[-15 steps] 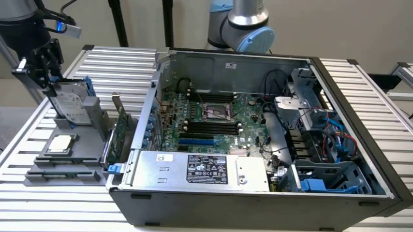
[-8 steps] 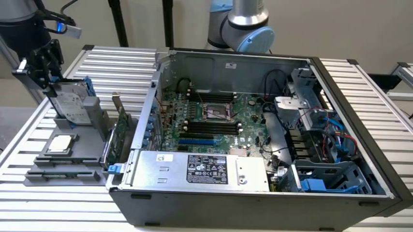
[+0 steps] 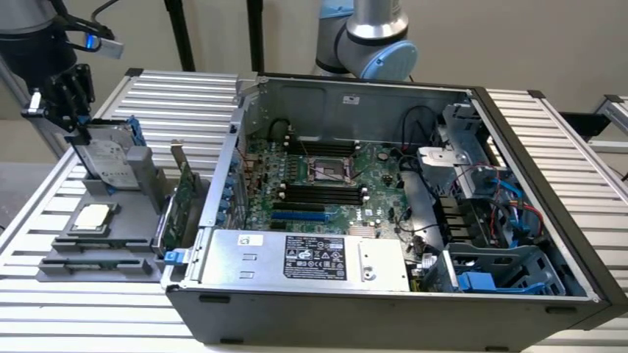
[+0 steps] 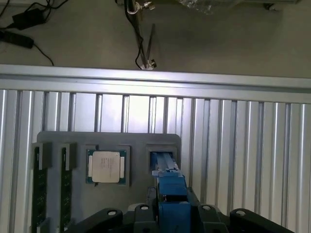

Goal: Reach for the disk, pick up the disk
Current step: 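Pick up the disk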

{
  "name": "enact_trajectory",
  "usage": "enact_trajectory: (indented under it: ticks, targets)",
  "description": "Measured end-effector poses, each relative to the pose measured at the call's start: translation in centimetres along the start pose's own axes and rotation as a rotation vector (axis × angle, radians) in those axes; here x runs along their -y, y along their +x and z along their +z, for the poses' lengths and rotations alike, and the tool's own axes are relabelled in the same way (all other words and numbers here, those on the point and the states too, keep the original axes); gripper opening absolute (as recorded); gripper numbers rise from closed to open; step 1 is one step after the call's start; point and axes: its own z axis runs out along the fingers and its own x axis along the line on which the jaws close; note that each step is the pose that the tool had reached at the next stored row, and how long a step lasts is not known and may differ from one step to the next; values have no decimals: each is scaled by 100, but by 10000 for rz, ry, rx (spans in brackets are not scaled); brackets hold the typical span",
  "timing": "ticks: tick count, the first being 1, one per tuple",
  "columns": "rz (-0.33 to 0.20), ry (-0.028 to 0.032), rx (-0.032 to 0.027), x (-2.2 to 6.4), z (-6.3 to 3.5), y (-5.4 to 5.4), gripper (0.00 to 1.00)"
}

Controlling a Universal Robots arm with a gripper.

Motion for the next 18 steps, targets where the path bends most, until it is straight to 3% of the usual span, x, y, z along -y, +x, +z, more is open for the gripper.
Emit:
enact_trajectory:
  ticks: [18]
  targets:
    - [49,42,-1,-22,2,14,33]
